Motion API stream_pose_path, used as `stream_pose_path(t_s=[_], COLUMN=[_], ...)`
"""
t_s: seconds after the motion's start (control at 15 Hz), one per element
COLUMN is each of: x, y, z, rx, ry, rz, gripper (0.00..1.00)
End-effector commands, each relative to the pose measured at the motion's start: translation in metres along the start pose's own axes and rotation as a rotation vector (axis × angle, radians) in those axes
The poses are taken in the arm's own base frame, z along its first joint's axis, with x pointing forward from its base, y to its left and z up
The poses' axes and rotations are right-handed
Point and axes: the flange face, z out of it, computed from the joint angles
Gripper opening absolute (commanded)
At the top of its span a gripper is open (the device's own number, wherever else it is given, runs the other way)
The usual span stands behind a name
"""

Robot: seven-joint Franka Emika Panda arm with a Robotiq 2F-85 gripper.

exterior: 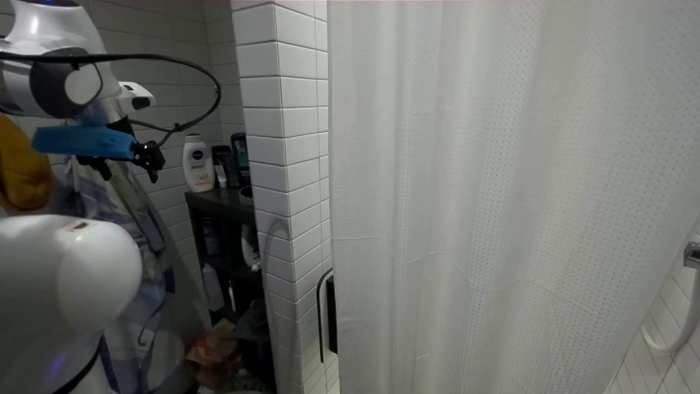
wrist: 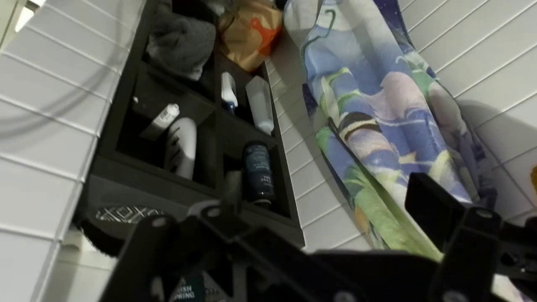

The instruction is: Put the head sock on the floor

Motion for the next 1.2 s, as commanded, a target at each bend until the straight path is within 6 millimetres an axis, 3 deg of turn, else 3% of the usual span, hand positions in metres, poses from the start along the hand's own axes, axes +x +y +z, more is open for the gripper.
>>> stream_pose_path(t_s=[0.0, 0.13, 0.67, 1.13], x=[0.002, -0.003, 0.0, 0.007], y=[-0.036, -0.054, -0.047, -0.106], z=[0.0, 0.001, -0.002, -0.031], rx=[-0.055, -0.045, -0.045, 0.093], ry=[0.107, 0.115, 0.096, 0.413], rz=[-0.154, -0.205, -0.154, -0.297], gripper=[1.0, 1.0, 1.0, 1.0])
